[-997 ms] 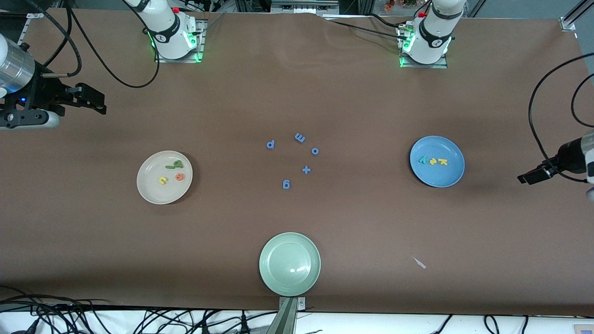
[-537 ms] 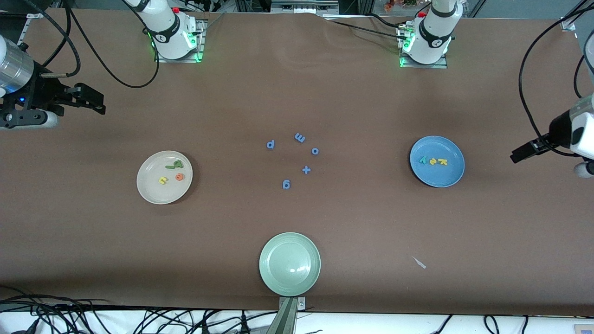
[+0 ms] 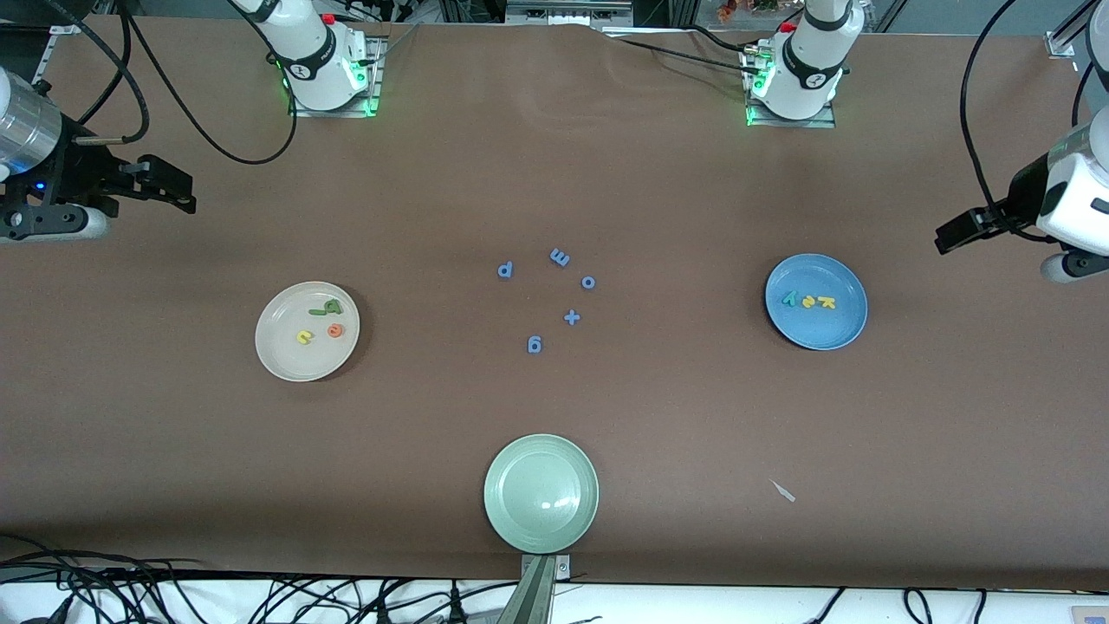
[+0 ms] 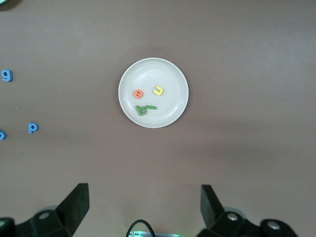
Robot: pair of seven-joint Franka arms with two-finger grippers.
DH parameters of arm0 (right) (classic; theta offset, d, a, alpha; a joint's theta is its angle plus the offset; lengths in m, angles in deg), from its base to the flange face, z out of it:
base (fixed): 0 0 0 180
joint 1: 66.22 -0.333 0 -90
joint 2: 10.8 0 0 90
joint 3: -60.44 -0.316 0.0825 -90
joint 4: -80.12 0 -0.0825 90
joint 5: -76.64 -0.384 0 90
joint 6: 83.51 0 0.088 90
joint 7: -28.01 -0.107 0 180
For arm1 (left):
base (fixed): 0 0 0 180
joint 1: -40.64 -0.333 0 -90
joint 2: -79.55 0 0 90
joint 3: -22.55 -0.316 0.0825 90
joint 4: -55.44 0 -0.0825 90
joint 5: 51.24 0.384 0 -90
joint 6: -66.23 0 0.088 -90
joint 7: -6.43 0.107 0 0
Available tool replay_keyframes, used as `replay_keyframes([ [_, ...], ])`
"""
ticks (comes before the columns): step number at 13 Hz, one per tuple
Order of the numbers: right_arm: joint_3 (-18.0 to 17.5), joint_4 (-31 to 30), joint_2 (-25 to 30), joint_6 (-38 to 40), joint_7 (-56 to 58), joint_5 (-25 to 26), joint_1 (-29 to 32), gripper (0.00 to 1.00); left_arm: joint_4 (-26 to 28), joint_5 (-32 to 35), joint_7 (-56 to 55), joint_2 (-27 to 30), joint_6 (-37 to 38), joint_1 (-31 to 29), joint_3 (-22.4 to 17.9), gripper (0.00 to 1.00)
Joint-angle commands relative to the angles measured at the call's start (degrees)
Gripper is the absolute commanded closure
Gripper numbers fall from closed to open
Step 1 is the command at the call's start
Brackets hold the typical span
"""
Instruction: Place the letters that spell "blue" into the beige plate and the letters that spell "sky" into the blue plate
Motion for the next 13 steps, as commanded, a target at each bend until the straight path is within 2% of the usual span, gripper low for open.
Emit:
replay_keyframes([
  [1, -0.18, 0.49, 0.46, 1.05, 1.29, 0.08, 0.48, 0.0, -0.45, -1.77, 5.36, 1.49, 3.15, 0.48, -0.86, 0.0],
  [4, -0.18, 0.49, 0.46, 1.05, 1.38, -0.01, 0.48, 0.0, -1.75, -1.77, 8.09, 2.11, 7.36, -0.12, 0.89, 0.0],
  [5, -0.18, 0.49, 0.46, 0.96, 1.29, -0.01, 0.48, 0.0, -3.86, -2.29, 8.36, 1.68, 7.46, -0.74, 0.64, 0.0],
  [7, -0.18, 0.49, 0.46, 1.05, 1.29, -0.01, 0.48, 0.0, -4.75, -5.54, 8.54, 1.5, 7.38, -2.84, 0.55, 0.0],
  [9, -0.27, 0.49, 0.46, 1.05, 1.38, 0.08, 0.48, 0.0, -5.8, -5.54, 8.63, 1.24, 7.29, -2.86, 0.64, 0.0],
  [10, -0.27, 0.49, 0.46, 1.05, 1.38, -0.01, 0.48, 0.0, -8.33, -5.46, 8.63, 0.19, 7.38, -2.94, 0.64, 0.0],
  [13, -0.27, 0.49, 0.46, 1.05, 1.38, -0.01, 0.48, 0.0, -9.41, -5.63, 9.24, 0.36, 7.55, -3.12, 0.72, 0.0],
])
